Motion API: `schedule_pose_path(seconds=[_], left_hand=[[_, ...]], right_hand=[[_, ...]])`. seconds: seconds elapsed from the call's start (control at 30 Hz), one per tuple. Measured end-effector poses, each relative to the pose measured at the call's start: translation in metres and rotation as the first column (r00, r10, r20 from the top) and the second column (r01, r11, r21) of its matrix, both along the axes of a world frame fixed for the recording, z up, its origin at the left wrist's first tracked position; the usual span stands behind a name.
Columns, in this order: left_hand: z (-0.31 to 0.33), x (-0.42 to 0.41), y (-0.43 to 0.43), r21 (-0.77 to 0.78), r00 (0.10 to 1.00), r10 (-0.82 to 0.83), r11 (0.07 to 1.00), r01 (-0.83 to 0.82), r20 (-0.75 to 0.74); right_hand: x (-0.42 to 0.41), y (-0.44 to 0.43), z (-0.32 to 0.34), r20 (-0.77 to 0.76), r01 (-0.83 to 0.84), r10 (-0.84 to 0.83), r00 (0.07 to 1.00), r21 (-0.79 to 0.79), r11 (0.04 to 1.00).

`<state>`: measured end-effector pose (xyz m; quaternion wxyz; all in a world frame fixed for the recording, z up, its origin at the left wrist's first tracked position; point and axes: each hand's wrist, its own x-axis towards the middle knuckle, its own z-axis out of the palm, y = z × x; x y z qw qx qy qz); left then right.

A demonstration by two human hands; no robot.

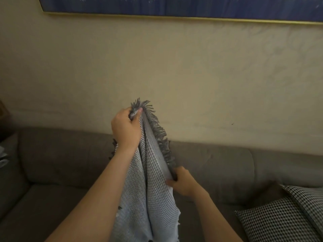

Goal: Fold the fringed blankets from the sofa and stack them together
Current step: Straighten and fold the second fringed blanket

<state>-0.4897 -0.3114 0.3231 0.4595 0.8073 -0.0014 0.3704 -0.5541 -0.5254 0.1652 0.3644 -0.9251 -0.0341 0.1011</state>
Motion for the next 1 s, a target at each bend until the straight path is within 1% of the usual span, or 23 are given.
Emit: schedule_pose_path(seconds=[0.1, 0.2, 0.33, 0.4, 0.43, 0.5, 0.53, 0.6, 0.67, 0.7, 0.77, 0.83, 0.9, 0.93, 1.0], left_hand=[[0.003, -0.003, 0.001, -0.033, 1.000, 0.005, 0.999, -0.005, 0.010], [0.007, -0.002, 0.005, -0.079, 1.000, 0.018, 0.997, -0.017, 0.013], [0.008, -0.002, 0.004, -0.121, 0.998, -0.043, 0.991, 0.049, 0.055], [0.008, -0.003, 0.004, -0.120, 0.994, -0.077, 0.989, 0.085, 0.075], [0.009, -0.004, 0.003, -0.121, 0.993, -0.086, 0.988, 0.096, 0.084], [0.011, -0.006, 0.003, -0.121, 0.992, -0.086, 0.988, 0.097, 0.093], [0.012, -0.006, 0.004, -0.121, 0.992, -0.084, 0.988, 0.095, 0.094], [0.013, -0.007, 0.006, -0.130, 0.991, -0.084, 0.987, 0.097, 0.100], [0.014, -0.006, 0.008, -0.141, 0.991, -0.083, 0.985, 0.097, 0.103], [0.015, -0.007, 0.008, -0.147, 0.991, -0.083, 0.984, 0.097, 0.101], [0.016, -0.008, 0.010, -0.148, 0.992, -0.075, 0.985, 0.090, 0.100], [0.016, -0.008, 0.011, -0.134, 0.993, -0.063, 0.988, 0.076, 0.097], [0.016, -0.009, 0.012, -0.129, 0.995, -0.054, 0.990, 0.065, 0.089], [0.015, -0.009, 0.012, -0.137, 0.995, -0.055, 0.988, 0.066, 0.085], [0.013, -0.007, 0.012, -0.157, 0.995, -0.063, 0.985, 0.075, 0.083]], right_hand=[[-0.004, -0.004, -0.008, -0.041, 0.000, 0.002, 0.999, 0.042, 0.999], [-0.011, -0.004, -0.013, -0.104, 0.026, -0.010, 0.995, 0.150, 0.988], [-0.014, 0.009, -0.011, -0.142, 0.141, -0.098, 0.985, 0.335, 0.932], [-0.014, 0.021, -0.011, -0.146, 0.228, -0.186, 0.972, 0.369, 0.901], [-0.014, 0.027, -0.012, -0.104, 0.264, -0.243, 0.964, 0.354, 0.897], [-0.013, 0.040, -0.017, 0.050, 0.267, -0.297, 0.954, 0.317, 0.910], [-0.013, 0.047, -0.019, 0.118, 0.227, -0.273, 0.955, 0.305, 0.925], [-0.016, 0.058, -0.023, 0.217, 0.110, -0.170, 0.961, 0.262, 0.959], [-0.019, 0.063, -0.024, 0.266, 0.069, -0.123, 0.956, 0.203, 0.977], [-0.019, 0.064, -0.025, 0.254, 0.093, -0.141, 0.957, 0.193, 0.977], [-0.021, 0.064, -0.029, 0.174, 0.124, -0.155, 0.973, 0.178, 0.976], [-0.023, 0.061, -0.034, 0.081, 0.081, -0.091, 0.993, 0.115, 0.990], [-0.024, 0.059, -0.036, 0.012, -0.004, 0.003, 1.000, 0.087, 0.996], [-0.024, 0.060, -0.036, 0.018, -0.035, 0.033, 0.999, 0.069, 0.997], [-0.025, 0.063, -0.033, 0.076, -0.043, 0.043, 0.996, -0.005, 0.999]])
